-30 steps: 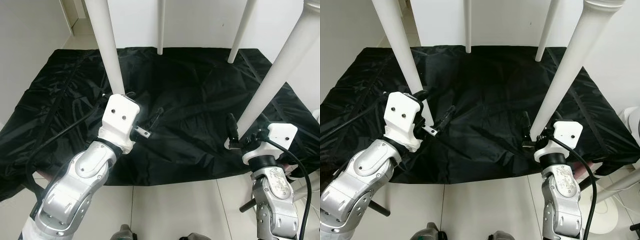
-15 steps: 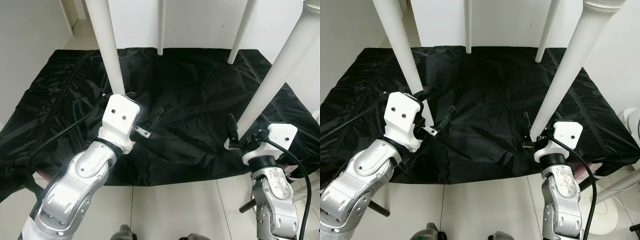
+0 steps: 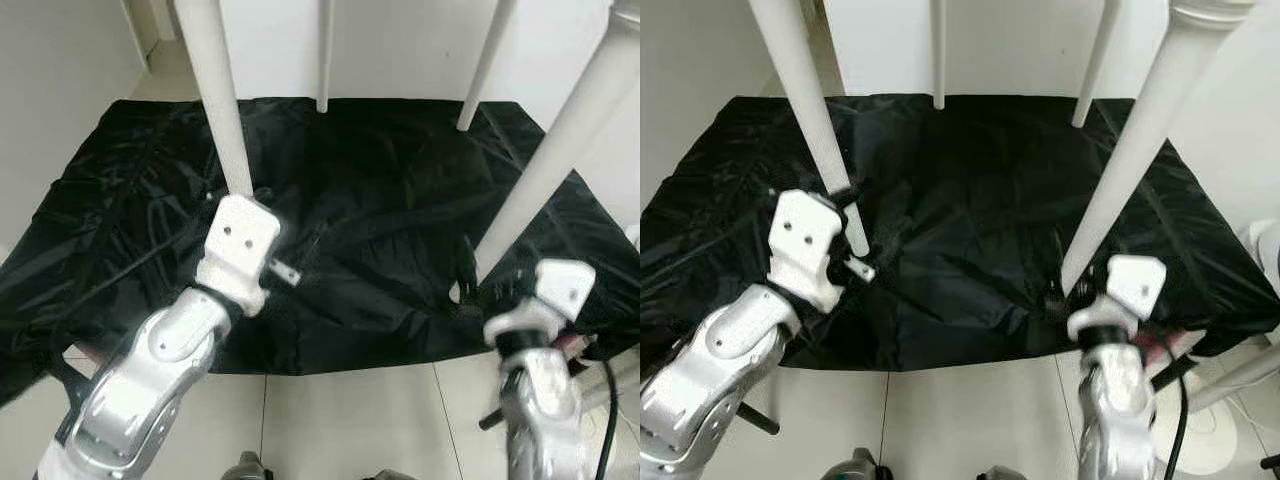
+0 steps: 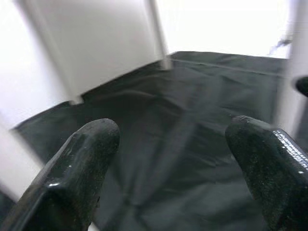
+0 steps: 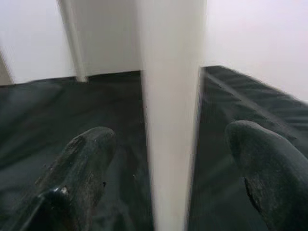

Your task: Building children table

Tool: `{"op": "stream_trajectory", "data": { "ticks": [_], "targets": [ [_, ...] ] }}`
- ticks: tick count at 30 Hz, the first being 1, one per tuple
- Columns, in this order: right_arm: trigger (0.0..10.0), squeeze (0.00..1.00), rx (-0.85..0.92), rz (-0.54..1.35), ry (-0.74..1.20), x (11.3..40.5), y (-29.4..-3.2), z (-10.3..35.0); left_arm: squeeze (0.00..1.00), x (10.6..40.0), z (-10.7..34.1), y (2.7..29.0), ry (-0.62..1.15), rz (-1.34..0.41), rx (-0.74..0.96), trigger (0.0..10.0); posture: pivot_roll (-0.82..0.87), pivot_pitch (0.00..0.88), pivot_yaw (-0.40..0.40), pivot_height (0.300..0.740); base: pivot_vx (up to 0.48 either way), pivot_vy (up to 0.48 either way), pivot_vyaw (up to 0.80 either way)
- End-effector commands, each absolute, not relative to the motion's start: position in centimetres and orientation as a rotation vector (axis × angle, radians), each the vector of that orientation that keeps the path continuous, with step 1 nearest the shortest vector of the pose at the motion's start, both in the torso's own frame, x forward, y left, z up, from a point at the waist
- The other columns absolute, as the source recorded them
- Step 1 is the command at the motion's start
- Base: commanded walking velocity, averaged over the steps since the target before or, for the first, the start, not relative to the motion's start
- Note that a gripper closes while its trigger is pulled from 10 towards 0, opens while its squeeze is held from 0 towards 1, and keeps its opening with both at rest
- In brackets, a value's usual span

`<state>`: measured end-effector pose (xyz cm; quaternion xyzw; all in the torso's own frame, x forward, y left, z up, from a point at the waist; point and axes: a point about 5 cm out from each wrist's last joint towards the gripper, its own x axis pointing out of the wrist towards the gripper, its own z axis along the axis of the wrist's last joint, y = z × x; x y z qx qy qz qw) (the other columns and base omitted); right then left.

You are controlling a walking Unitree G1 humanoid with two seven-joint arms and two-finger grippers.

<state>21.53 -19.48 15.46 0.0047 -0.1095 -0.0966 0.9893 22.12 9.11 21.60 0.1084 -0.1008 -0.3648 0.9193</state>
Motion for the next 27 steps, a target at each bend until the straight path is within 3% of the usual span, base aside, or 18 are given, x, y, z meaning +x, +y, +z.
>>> {"op": "stream_trajectory", "data": {
  "ticks": [1,10,12,16,17,19,21,24,25,27],
  "targets": [
    [10.0,0.0,0.003,-0.233,-0.234,21.3,-19.6,15.6,0.0,21.9,21.6,9.0,-0.216,-0.779,0.229,10.0,-0.02,0.0,0.0,0.74,0.0,0.0,0.0],
    [10.0,0.0,0.0,-0.231,-0.23,21.4,-19.5,15.5,0.0,21.9,21.6,8.9,-0.216,-0.771,0.223,10.0,-0.02,0.0,0.0,0.74,0.0,0.0,0.0],
    [10.0,0.0,-0.004,-0.122,-0.213,21.4,-18.5,15.1,0.0,21.7,21.0,9.1,-0.194,-0.777,0.22,10.0,-0.02,0.0,0.0,0.74,0.0,0.0,0.0],
    [10.0,0.0,-0.004,-0.122,-0.213,21.4,-18.5,15.1,0.0,21.7,21.0,9.1,-0.194,-0.777,0.22,10.0,-0.02,0.0,0.0,0.74,0.0,0.0,0.0],
    [10.0,0.0,-0.001,-0.013,-0.19,21.2,-17.6,14.5,0.0,21.6,20.2,9.3,-0.169,-0.79,0.232,10.0,-0.02,0.0,0.0,0.74,0.0,0.0,0.0],
    [10.0,0.0,-0.001,-0.013,-0.19,21.2,-17.6,14.5,0.0,21.6,20.2,9.3,-0.169,-0.79,0.232,10.0,-0.02,0.0,0.0,0.74,0.0,0.0,0.0],
    [10.0,0.0,-0.043,0.246,-0.13,20.6,-15.9,13.1,0.0,21.0,18.4,9.5,-0.114,-0.853,0.277,10.0,-0.02,0.0,0.0,0.74,0.0,0.0,0.0],
    [10.0,0.0,-0.043,0.246,-0.13,20.6,-15.9,13.1,0.0,21.0,18.4,9.5,-0.114,-0.853,0.277,10.0,-0.02,0.0,0.0,0.74,0.0,0.0,0.0],
    [10.0,0.0,-0.07,0.317,-0.109,20.6,-16.0,12.6,0.0,20.6,17.5,9.6,-0.085,-0.886,0.292,10.0,-0.01,0.106,0.018,0.74,0.0,0.0,0.0],
    [10.0,0.0,-0.07,0.317,-0.109,20.6,-16.0,12.6,0.0,20.6,17.5,9.6,-0.085,-0.886,0.292,10.0,-0.01,0.106,0.018,0.74,0.0,0.0,0.0]
  ]
}}
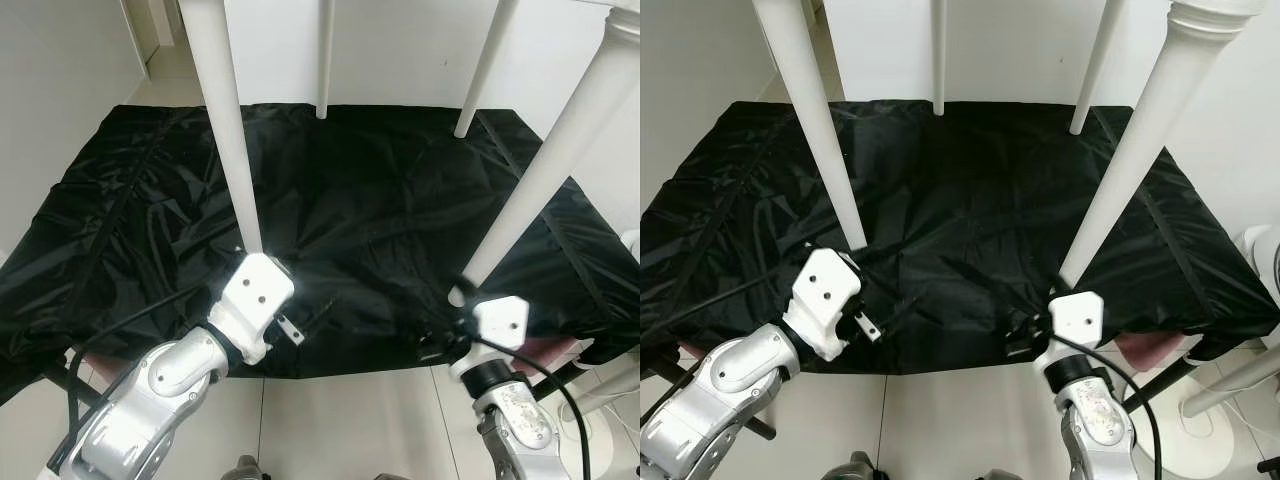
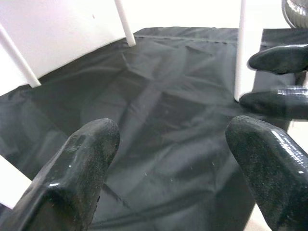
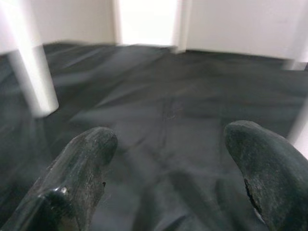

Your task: Building children table

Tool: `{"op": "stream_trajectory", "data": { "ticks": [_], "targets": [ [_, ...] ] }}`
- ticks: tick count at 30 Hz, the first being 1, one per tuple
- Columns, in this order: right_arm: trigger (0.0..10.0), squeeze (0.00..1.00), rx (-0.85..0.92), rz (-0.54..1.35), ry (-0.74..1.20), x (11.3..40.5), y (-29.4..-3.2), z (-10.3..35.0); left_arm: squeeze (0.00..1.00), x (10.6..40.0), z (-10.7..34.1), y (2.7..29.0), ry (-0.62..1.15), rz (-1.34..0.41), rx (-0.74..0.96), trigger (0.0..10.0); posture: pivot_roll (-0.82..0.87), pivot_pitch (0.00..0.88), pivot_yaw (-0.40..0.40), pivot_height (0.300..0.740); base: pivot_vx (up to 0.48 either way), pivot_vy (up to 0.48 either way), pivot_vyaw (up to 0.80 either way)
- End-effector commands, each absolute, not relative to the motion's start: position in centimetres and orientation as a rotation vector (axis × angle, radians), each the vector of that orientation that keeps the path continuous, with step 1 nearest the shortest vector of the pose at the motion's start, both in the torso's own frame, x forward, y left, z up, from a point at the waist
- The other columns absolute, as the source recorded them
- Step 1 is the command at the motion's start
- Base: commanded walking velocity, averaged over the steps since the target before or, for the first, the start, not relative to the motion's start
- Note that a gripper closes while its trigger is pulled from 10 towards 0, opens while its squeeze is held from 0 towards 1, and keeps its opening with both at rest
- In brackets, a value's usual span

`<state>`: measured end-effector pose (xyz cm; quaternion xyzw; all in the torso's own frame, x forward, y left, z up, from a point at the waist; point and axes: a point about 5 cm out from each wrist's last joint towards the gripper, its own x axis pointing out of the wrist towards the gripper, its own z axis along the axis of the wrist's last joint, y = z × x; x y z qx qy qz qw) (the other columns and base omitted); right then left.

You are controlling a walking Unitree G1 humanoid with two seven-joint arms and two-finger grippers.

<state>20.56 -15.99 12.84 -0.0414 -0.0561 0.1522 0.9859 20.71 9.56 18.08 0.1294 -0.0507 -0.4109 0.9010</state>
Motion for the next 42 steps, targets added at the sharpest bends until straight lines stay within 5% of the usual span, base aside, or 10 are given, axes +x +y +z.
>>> {"op": "stream_trajectory", "data": {
  "ticks": [1,42],
  "targets": [
    [10.0,0.0,-0.07,0.317,-0.109,20.56,-15.99,12.61,0.0,20.65,17.55,9.59,-0.085,-0.886,0.292,10.0,-0.01,0.106,0.018,0.74,0.0,0.0,0.0],
    [10.0,0.0,-0.07,0.317,-0.109,20.56,-15.99,12.61,0.0,20.65,17.55,9.59,-0.085,-0.886,0.292,10.0,-0.01,0.106,0.018,0.74,0.0,0.0,0.0]
  ]
}}
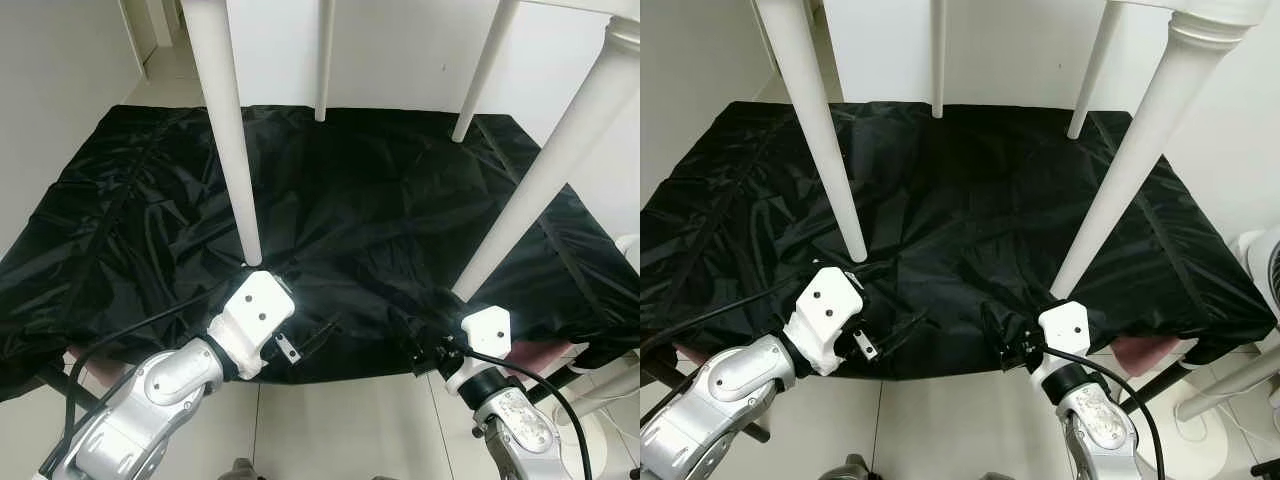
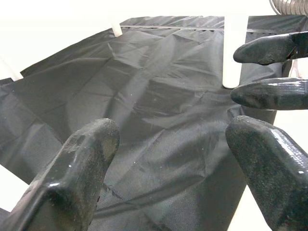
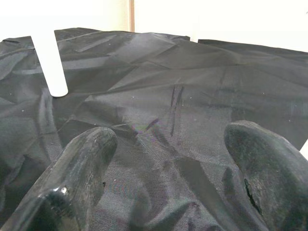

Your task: Building children table

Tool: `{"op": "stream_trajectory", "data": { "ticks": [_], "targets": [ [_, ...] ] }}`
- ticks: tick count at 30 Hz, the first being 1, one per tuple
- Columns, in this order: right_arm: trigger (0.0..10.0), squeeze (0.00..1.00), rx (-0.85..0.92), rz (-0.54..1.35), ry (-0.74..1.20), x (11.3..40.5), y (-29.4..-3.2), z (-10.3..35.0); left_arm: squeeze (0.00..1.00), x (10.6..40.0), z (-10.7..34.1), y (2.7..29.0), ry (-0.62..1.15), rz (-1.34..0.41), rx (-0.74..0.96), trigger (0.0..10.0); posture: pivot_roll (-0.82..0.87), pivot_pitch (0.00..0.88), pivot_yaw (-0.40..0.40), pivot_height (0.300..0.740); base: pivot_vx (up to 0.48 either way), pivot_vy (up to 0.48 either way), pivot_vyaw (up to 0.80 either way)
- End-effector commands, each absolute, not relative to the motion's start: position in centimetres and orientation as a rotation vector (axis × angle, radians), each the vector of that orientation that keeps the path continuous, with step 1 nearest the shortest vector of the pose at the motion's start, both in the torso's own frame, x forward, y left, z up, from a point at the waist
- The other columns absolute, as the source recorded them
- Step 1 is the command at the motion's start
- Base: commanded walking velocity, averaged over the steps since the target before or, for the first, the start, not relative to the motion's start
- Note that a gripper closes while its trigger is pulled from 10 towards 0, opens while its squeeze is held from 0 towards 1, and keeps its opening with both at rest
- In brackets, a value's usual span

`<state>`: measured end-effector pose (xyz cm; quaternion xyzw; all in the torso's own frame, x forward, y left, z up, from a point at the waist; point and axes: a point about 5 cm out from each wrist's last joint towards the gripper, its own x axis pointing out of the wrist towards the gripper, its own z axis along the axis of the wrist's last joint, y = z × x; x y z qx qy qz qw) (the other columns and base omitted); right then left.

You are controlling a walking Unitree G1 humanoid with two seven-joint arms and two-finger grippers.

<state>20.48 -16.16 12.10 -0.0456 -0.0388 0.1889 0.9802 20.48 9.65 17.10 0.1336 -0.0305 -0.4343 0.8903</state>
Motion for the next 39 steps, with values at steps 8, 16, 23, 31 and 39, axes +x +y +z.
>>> {"op": "stream_trajectory", "data": {
  "ticks": [8,16,23,31,39],
  "targets": [
    [10.0,0.0,-0.07,0.317,-0.109,20.6,-16.0,12.6,0.0,20.6,17.5,9.6,-0.085,-0.886,0.292,10.0,-0.01,0.106,0.018,0.74,0.0,0.0,0.0],
    [10.0,0.0,-0.07,0.317,-0.109,20.6,-16.0,12.6,0.0,20.6,17.5,9.6,-0.085,-0.886,0.292,10.0,-0.01,0.106,0.018,0.74,0.0,0.0,0.0],
    [10.0,0.0,-0.088,0.771,0.001,21.5,-15.1,11.7,0.0,21.2,15.0,9.9,0.02,-1.004,0.191,10.0,-0.03,0.0,0.0,0.74,0.0,0.0,0.0],
    [10.0,0.0,-0.08,0.939,0.035,21.7,-14.6,11.7,0.0,21.3,14.5,10.2,0.041,-1.041,0.147,10.0,-0.01,0.0,0.0,0.74,0.0,0.0,0.0],
    [10.0,0.0,-0.08,1.079,0.093,20.2,-14.1,11.2,0.0,19.9,13.8,10.1,0.096,-1.144,0.134,10.0,-0.02,0.0,0.0,0.74,0.0,0.0,0.0]
  ]
}}
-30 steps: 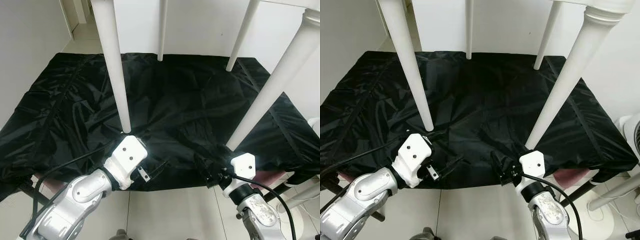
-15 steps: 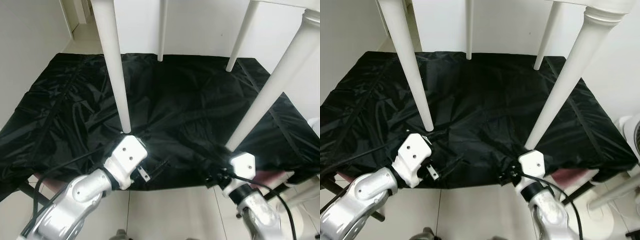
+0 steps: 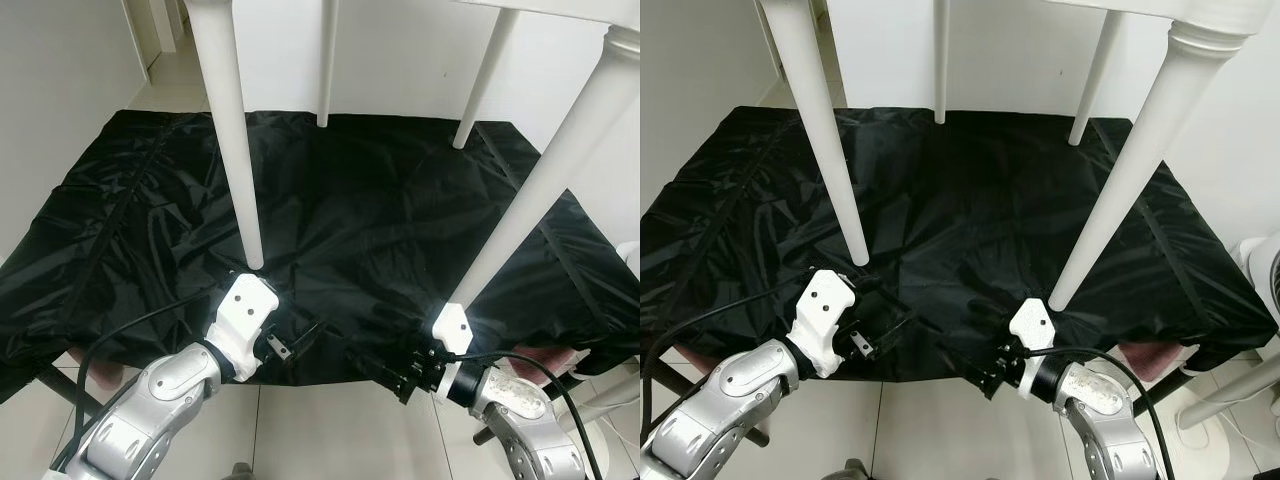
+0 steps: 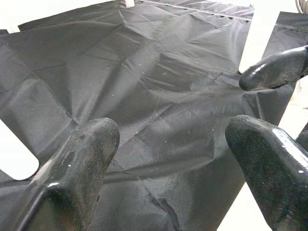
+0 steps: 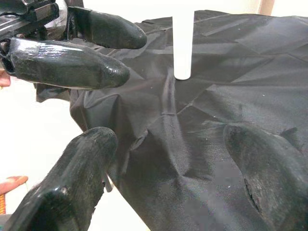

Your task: Building children table

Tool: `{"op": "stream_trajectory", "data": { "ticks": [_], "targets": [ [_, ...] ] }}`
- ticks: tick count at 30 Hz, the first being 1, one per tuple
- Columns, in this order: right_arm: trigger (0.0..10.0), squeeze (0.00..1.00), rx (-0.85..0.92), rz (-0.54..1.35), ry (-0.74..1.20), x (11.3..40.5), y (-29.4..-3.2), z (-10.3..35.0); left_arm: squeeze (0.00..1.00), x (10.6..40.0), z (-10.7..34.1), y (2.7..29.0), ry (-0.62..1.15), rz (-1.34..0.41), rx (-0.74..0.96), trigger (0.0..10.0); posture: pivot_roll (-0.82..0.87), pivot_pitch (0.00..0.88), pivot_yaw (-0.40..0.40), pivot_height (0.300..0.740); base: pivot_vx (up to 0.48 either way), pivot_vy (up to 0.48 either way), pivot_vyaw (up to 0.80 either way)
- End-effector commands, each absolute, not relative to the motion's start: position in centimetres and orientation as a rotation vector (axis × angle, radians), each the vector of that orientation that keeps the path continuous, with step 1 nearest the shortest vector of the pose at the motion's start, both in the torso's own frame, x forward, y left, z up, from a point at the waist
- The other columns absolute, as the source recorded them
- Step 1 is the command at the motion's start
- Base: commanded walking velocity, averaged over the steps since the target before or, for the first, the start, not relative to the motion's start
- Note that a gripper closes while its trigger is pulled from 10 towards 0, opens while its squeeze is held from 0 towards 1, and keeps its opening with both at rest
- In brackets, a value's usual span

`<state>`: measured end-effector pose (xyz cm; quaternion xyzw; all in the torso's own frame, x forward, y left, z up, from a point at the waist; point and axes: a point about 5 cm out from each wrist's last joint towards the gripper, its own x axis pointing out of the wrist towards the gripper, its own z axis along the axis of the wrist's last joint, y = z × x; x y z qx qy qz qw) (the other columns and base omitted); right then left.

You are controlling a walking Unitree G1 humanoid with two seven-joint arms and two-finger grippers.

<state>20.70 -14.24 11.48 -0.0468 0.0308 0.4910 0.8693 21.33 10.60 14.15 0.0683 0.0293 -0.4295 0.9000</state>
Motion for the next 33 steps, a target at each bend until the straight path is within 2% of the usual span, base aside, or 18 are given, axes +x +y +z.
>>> {"op": "stream_trajectory", "data": {
  "ticks": [1,3,9,10,12,18,24,33],
  "targets": [
    [10.0,0.0,-0.08,1.079,0.093,20.2,-14.1,11.2,0.0,19.9,13.8,10.1,0.096,-1.144,0.134,10.0,-0.02,0.0,0.0,0.74,0.0,0.0,0.0],
    [10.0,0.0,-0.087,1.185,0.15,19.2,-14.4,10.8,0.0,18.7,13.3,10.2,0.146,-1.234,0.135,10.0,-0.02,0.0,0.0,0.74,0.0,0.0,0.0],
    [10.0,0.0,-0.114,1.266,0.21,18.3,-14.8,10.3,0.0,17.2,12.8,10.7,0.22,-1.358,0.176,10.0,-0.02,0.0,0.0,0.74,0.0,0.0,0.0],
    [10.0,0.0,-0.13,1.291,0.232,18.1,-14.9,10.0,0.0,16.9,12.5,11.1,0.249,-1.396,0.208,10.0,-0.02,0.063,-0.033,0.74,0.0,0.0,0.0],
    [10.0,0.0,-0.15,1.313,0.259,18.0,-15.2,9.7,0.0,16.5,12.1,11.7,0.296,-1.431,0.248,10.0,-0.02,0.068,-0.031,0.74,0.0,0.0,0.0],
    [10.0,0.0,-0.156,1.319,0.276,17.9,-15.5,9.5,0.0,16.2,11.5,12.1,0.328,-1.443,0.274,10.0,-0.02,0.074,-0.031,0.74,0.0,0.0,0.0],
    [10.0,0.0,-0.204,1.312,0.346,18.1,-16.3,8.0,0.0,15.7,9.4,13.1,0.433,-1.444,0.351,10.0,-0.02,0.085,-0.031,0.74,0.0,0.0,0.0],
    [10.0,0.0,-0.242,1.161,0.44,19.4,-18.1,4.8,0.0,16.6,6.1,14.6,0.522,-1.327,0.358,10.0,-0.02,0.081,-0.032,0.74,0.0,0.0,0.0]
  ]
}}
